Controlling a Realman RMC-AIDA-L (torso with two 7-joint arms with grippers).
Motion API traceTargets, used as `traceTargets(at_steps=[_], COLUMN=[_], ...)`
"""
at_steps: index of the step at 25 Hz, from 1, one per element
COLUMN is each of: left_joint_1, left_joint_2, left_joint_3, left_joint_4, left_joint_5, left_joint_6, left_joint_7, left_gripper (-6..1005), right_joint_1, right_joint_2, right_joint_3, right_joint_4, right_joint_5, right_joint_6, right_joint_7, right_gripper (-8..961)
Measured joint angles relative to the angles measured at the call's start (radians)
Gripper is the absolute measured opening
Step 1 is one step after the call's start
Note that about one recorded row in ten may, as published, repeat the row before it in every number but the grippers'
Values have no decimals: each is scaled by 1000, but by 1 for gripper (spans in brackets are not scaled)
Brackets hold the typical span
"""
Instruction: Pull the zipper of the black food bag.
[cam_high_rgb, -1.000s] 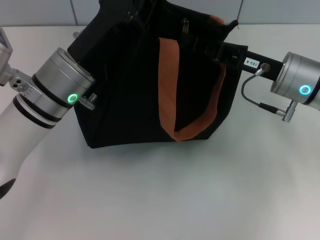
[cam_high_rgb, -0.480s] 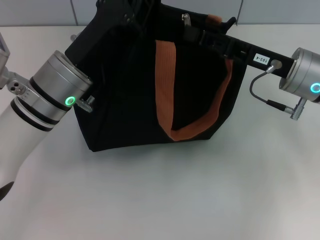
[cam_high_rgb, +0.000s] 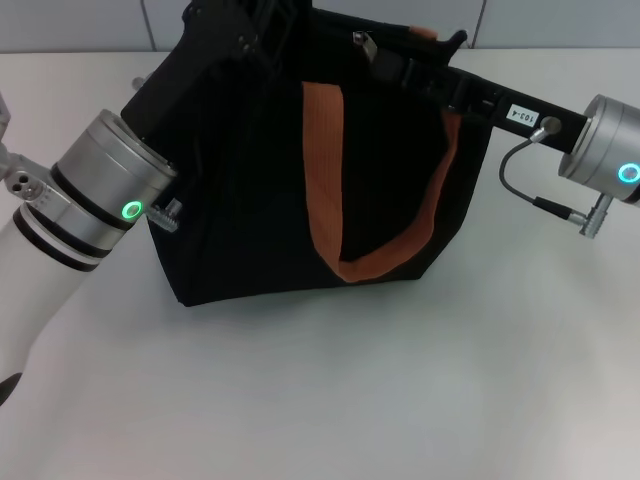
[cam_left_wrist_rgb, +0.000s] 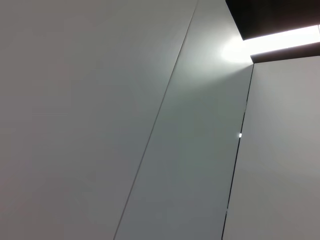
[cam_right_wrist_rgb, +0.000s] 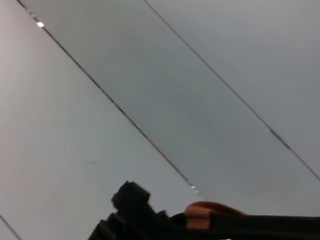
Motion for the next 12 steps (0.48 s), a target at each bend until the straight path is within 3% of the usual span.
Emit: traceTargets(at_steps=[12], left_joint_1=[27], left_joint_2=[0], left_joint_3=[-1], left_joint_4=[5], left_joint_5=[-5], left_joint_6=[14], left_joint_7=[0], left_gripper=[206], right_joint_1=[-9], right_joint_2=[-6], right_joint_3=[3], right_joint_4=[0], right_joint_5=[0], right_joint_6=[75], right_joint_7=[1], right_gripper=[-1])
